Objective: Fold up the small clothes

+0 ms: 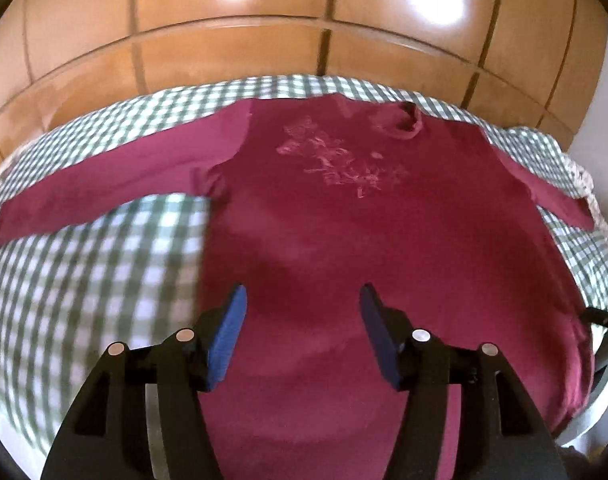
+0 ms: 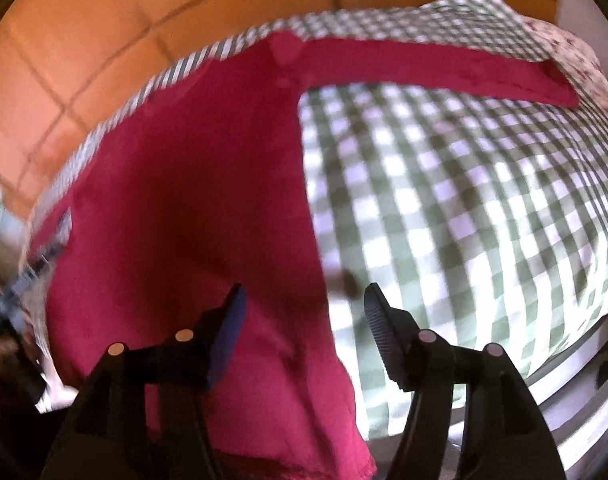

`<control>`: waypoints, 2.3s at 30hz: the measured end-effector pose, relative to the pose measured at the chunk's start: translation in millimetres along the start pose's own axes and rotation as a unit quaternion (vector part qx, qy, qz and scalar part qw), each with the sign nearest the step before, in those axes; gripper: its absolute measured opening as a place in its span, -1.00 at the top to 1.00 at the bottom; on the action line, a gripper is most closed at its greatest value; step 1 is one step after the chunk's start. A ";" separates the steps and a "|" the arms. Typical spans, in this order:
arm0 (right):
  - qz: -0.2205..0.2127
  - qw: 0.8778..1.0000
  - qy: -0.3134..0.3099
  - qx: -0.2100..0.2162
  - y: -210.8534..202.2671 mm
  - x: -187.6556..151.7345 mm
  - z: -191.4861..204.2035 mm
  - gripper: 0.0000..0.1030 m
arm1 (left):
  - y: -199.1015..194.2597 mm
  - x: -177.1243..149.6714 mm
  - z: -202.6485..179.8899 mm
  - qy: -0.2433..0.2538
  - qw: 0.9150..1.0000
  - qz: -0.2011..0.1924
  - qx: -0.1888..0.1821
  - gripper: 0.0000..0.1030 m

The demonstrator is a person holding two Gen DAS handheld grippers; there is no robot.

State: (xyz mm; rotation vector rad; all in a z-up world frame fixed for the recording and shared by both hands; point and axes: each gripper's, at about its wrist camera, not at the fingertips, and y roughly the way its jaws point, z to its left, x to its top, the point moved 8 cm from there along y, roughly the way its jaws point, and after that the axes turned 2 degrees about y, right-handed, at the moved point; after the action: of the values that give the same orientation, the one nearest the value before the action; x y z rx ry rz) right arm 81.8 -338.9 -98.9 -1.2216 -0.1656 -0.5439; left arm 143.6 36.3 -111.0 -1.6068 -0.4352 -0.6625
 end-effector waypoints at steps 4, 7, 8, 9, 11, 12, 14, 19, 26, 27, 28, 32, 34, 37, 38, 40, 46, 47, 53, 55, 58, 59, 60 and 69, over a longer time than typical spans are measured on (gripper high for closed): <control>-0.017 1.000 0.006 0.014 3.5 14.5 13.2 -0.19 | 22.8 4.4 -15.4 0.030 0.999 0.005 0.018 -0.12; 0.005 1.000 -0.014 0.004 24.3 11.6 25.4 -0.29 | 41.3 1.8 -15.7 0.031 0.999 0.017 0.028 -0.24; 0.015 1.000 -0.019 -0.002 32.8 8.9 24.7 -0.36 | 44.0 1.3 -13.6 0.028 0.999 0.012 0.031 -0.33; 0.017 1.000 -0.023 -0.002 37.3 6.8 24.6 -0.45 | 45.5 1.0 -11.2 0.024 0.999 0.006 0.033 -0.45; 0.012 0.999 -0.041 0.029 40.6 3.7 33.8 -0.96 | 50.3 -1.6 -6.4 0.005 1.000 0.001 0.021 -0.53; 0.016 0.997 -0.062 0.031 43.3 0.3 39.5 -0.96 | 51.6 -2.1 -5.4 -0.001 1.000 0.000 0.013 -0.57; 0.021 0.994 -0.108 -0.002 48.0 -4.2 46.6 -0.97 | 53.5 -2.6 -4.9 -0.007 1.000 -0.001 0.000 -0.63; 0.012 0.998 -0.026 0.048 31.2 26.1 28.8 -0.93 | 55.5 -4.0 -7.5 -0.002 1.000 -0.005 -0.005 -0.72; -0.095 0.972 0.212 0.019 8.5 114.0 -111.2 -0.19 | 58.6 -3.6 -9.0 0.002 1.000 -0.003 -0.010 -0.80; -0.106 0.963 0.249 0.005 9.3 125.5 -138.9 -0.14 | 58.8 -3.5 -9.1 0.003 1.000 -0.003 -0.009 -0.80; -0.117 0.951 0.285 0.001 10.3 137.1 -163.4 -0.14 | 59.4 -3.0 -9.2 0.004 1.000 -0.003 -0.010 -0.81; -0.141 0.919 0.367 -0.030 17.7 172.8 -232.8 -0.07 | 60.5 -3.6 -10.2 0.007 1.000 0.000 -0.009 -0.84; -0.139 0.908 0.395 -0.032 22.5 181.7 -259.1 0.07 | 61.1 -3.5 -10.2 0.008 1.000 0.001 -0.008 -0.85; -0.139 0.905 0.398 -0.057 24.0 197.3 -286.7 0.33 | 61.1 -4.0 -10.1 0.010 1.000 0.002 -0.007 -0.85; -0.135 0.908 0.390 -0.066 25.0 203.4 -288.9 0.55 | 60.9 -4.0 -9.8 0.010 1.000 0.002 -0.007 -0.85; -0.130 0.918 0.368 -0.062 25.8 216.0 -279.1 0.73 | 61.7 -3.4 -9.3 0.011 1.000 0.003 -0.007 -0.85; -0.147 0.955 0.259 -0.015 28.0 255.9 -184.7 0.79 | 61.3 -3.2 -9.6 0.010 1.000 0.002 -0.009 -0.85; -0.146 0.959 0.241 -0.002 29.2 259.8 -166.7 0.81 | 61.4 -3.2 -9.6 0.010 1.000 0.001 -0.010 -0.85; -0.114 0.984 0.117 0.073 56.9 266.0 -22.5 0.82 | 59.7 -4.2 -8.6 0.005 1.000 -0.001 -0.016 -0.85; -0.097 0.988 0.079 0.088 73.7 257.9 25.7 0.82 | 59.1 -4.7 -8.3 0.004 1.000 -0.002 -0.017 -0.85; -0.069 0.992 0.036 0.101 97.5 242.1 79.1 0.82 | 58.6 -5.5 -7.6 0.002 1.000 -0.003 -0.020 -0.85; -0.059 0.992 0.023 0.107 105.8 234.5 97.3 0.82 | 58.2 -5.6 -7.6 0.001 1.000 -0.003 -0.021 -0.85; -0.051 0.992 0.014 0.111 111.1 228.0 110.7 0.82 | 57.9 -5.8 -7.7 0.001 1.000 -0.003 -0.021 -0.85; -0.053 0.992 -0.062 0.096 124.5 189.2 168.2 -0.41 | 53.0 -0.9 -9.1 -0.006 0.999 0.024 -0.038 -0.80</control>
State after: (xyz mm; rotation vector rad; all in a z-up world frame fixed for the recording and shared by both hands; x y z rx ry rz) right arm 332.3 -212.8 -69.0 -1.0640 -0.3819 -0.5304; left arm 174.6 19.6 -151.6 -1.6897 -0.3830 -0.6401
